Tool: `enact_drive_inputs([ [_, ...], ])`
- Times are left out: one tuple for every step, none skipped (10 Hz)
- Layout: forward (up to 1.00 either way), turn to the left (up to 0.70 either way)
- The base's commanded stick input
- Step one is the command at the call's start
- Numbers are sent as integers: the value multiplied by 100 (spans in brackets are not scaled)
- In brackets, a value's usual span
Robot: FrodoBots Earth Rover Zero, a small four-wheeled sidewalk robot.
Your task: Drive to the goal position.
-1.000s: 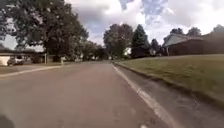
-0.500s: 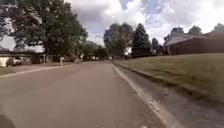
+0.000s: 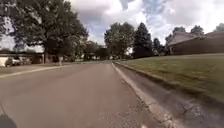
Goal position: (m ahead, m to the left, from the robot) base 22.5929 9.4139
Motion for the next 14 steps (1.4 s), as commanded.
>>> enact_drive_inputs([
  [100,0],
  [100,0],
  [100,0],
  [100,0],
  [100,0],
  [100,0],
  [100,0],
  [100,0],
  [100,2],
  [100,35],
  [100,40],
  [100,40],
  [100,38],
  [100,6],
])
